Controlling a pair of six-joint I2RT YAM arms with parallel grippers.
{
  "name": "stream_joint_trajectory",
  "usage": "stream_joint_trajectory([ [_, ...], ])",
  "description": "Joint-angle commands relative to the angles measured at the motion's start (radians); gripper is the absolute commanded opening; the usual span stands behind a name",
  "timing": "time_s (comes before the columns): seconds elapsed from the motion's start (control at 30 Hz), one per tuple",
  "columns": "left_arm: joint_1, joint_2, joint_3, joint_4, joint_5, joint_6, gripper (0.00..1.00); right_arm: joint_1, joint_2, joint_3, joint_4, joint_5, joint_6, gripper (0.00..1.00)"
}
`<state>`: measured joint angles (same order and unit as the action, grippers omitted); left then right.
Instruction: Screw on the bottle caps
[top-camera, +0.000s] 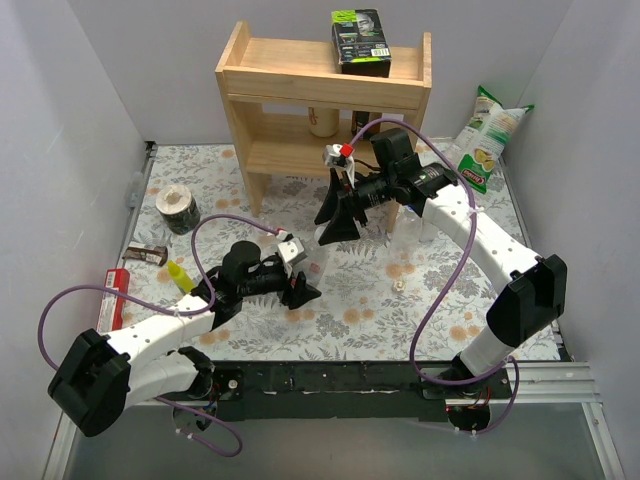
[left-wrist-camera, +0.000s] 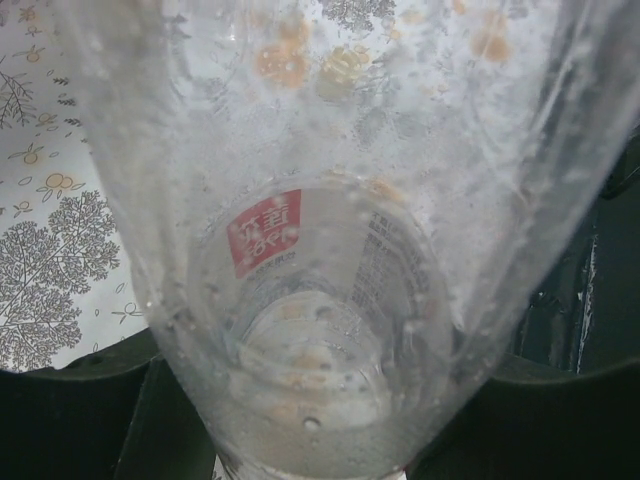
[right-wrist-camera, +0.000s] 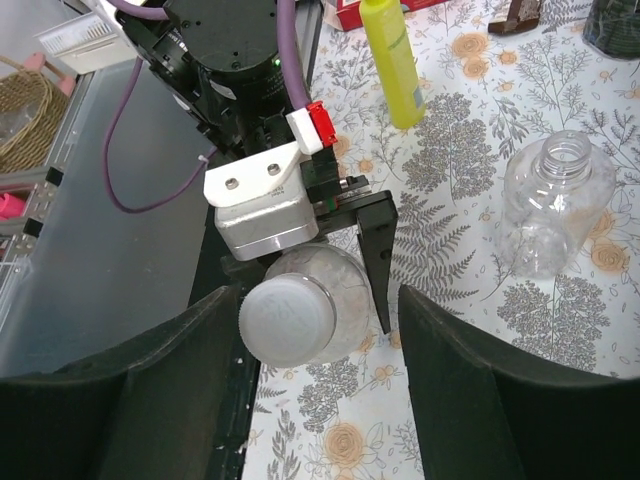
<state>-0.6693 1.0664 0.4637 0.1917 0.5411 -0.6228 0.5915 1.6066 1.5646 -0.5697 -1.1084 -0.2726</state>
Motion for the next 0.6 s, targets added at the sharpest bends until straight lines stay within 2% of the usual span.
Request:
stream_joint_trajectory([
  [0.0, 0.007, 0.001, 0.043, 0.026, 0.033, -0.018, 0.00, 0.002, -0.042, -0.017, 0.073, -0.030, 0.044, 0.66],
  [0.13, 0.007, 0.009, 0.043, 0.037, 0.033, -0.022, 0.00, 0.002, -0.046, -0.046, 0.129, -0.002, 0.098, 0.42],
  [0.23, 0.007, 0.024, 0.046, 0.075, -0.019, -0.046, 0.00, 0.008, -0.048, -0.069, 0.171, 0.059, 0.159, 0.28],
  [0.33, -0.009, 0.059, 0.052, 0.124, -0.243, -0.147, 0.00, 0.036, -0.043, -0.064, 0.160, 0.152, 0.185, 0.22],
  [0.37, -0.028, 0.076, 0.059, 0.126, -0.394, -0.169, 0.00, 0.045, -0.040, -0.058, 0.154, 0.174, 0.188, 0.21],
  [0.5, -0.050, 0.150, 0.111, 0.097, -0.529, -0.233, 0.00, 0.083, -0.019, -0.002, 0.068, 0.304, 0.174, 0.16],
  [0.57, -0.050, 0.173, 0.116, 0.080, -0.564, -0.258, 0.00, 0.091, -0.008, 0.031, 0.036, 0.343, 0.164, 0.09],
])
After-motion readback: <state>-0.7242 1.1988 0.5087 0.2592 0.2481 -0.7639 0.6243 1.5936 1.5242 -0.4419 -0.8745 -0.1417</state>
